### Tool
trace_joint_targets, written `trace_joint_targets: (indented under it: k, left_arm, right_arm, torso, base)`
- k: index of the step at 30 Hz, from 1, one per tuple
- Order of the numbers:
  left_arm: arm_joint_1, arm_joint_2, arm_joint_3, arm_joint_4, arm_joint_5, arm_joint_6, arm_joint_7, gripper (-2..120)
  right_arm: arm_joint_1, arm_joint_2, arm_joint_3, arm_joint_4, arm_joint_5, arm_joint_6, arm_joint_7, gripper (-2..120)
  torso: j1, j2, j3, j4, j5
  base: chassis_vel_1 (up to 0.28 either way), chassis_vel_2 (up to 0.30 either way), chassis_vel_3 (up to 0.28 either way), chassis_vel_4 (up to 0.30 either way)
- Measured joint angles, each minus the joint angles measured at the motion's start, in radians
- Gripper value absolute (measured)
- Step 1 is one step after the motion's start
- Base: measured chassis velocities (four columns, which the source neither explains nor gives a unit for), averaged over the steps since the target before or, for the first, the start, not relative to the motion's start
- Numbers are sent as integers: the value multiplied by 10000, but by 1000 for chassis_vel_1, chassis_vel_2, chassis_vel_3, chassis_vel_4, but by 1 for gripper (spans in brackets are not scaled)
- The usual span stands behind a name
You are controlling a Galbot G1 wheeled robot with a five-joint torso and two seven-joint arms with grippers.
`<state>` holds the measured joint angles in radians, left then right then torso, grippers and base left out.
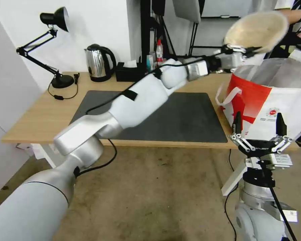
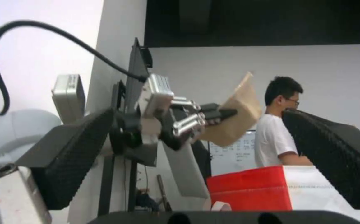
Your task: Pick up the trash from the table and place it into the takeout bag.
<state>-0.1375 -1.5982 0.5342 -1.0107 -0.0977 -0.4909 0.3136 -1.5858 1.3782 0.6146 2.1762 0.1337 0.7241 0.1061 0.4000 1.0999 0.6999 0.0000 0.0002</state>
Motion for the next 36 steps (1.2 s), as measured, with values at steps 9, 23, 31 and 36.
trace_joint_targets:
  k: [9,23,31,36]
  left_arm:
    - [-187,14,746,311,-995,47,-81,0]
    - [-219,35,1324,867,-1894,87,-156,0]
    - [-283,40,1392,966,-2055,62,-166,0]
    - [-294,41,1441,1021,-2166,-82,-159,0]
  right_arm:
    - [-99,36,8,260,110,58,0,100]
    - [-274,96,-15,520,185,101,0,100]
    - [-243,137,-44,549,183,100,0,100]
    - [-224,139,-55,550,171,89,-4,100]
  torso:
    - [0,0,0,2,-2]
    - [-1,0,0,1,-2]
    - [0,0,0,0,-2]
    - [0,0,0,0,-2]
  base:
    - [0,0,0,0]
    - [0,0,0,0]
    - [0,0,0,0]
    - [0,0,0,0]
